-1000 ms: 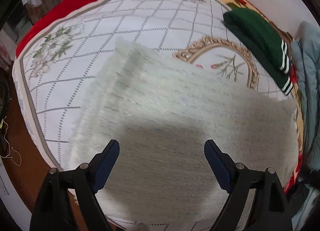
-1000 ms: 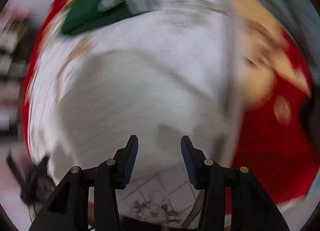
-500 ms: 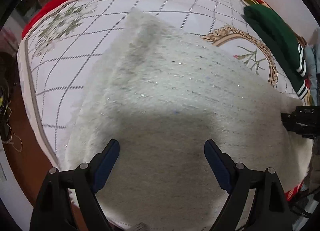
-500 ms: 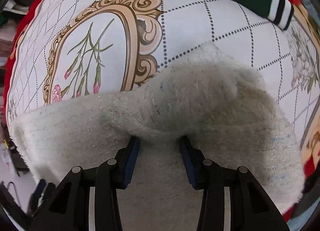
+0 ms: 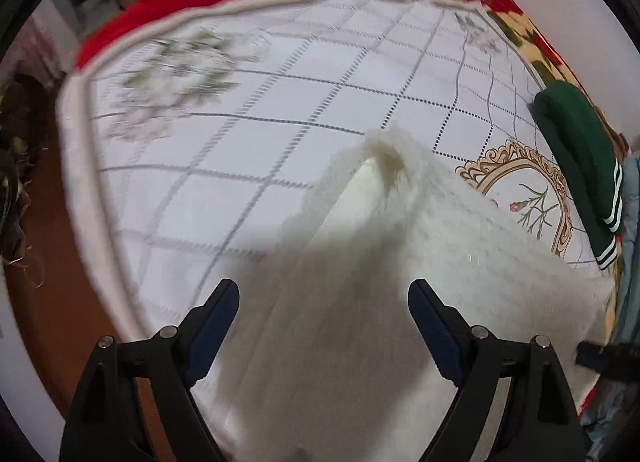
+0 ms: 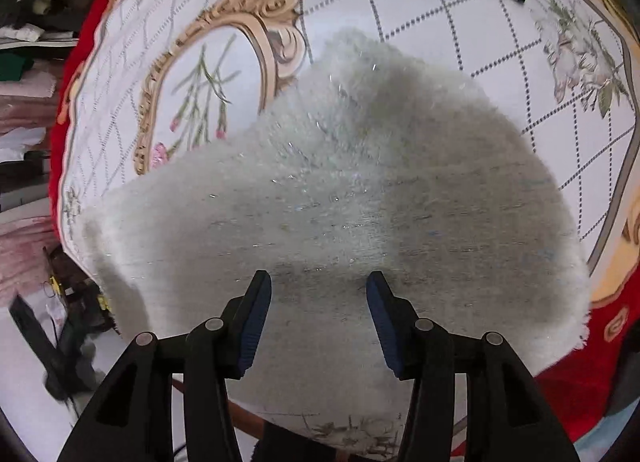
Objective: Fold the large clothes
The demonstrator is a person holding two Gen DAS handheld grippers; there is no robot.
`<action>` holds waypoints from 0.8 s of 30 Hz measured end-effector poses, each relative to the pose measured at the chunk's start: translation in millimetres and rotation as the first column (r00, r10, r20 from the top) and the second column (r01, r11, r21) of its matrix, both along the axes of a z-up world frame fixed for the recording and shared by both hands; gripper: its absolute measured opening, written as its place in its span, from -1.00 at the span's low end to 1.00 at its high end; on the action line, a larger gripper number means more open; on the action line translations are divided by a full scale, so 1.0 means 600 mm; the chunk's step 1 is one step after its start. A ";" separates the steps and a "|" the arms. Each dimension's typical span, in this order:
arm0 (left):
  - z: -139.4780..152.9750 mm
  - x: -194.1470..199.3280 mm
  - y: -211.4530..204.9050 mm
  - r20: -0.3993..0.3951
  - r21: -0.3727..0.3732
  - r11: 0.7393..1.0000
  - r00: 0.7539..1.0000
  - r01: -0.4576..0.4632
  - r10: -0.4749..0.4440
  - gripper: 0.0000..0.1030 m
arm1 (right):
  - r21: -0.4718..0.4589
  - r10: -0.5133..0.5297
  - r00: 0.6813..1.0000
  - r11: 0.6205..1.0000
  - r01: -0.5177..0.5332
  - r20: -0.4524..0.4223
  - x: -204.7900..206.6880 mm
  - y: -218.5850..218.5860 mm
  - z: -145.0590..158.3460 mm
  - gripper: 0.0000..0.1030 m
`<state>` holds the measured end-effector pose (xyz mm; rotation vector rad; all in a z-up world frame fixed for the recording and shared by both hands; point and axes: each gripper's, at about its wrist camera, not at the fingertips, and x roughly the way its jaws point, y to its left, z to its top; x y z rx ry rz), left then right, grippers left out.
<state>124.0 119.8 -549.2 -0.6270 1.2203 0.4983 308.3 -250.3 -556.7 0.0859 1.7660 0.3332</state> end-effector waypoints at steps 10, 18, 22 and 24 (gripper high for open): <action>0.032 0.009 -0.030 0.071 -0.008 0.999 0.996 0.050 -0.049 -0.75 | -0.035 -0.012 1.000 0.999 0.012 0.006 0.003 0.021 -0.042 0.01; 0.017 -0.062 -0.025 0.009 -0.151 0.984 0.995 -0.096 0.099 -0.74 | -0.026 -0.036 0.999 0.999 0.036 -0.010 0.009 0.006 -0.031 0.01; -0.024 -0.050 -0.016 -0.003 -0.117 0.989 0.995 -0.094 0.095 -0.73 | -0.020 -0.021 1.000 1.000 0.021 -0.003 0.011 0.014 -0.019 0.01; -0.024 -0.022 -0.015 0.017 -0.081 0.996 0.999 -0.048 0.050 -0.72 | -0.030 -0.001 1.000 1.000 0.001 0.013 0.011 0.016 -0.008 0.01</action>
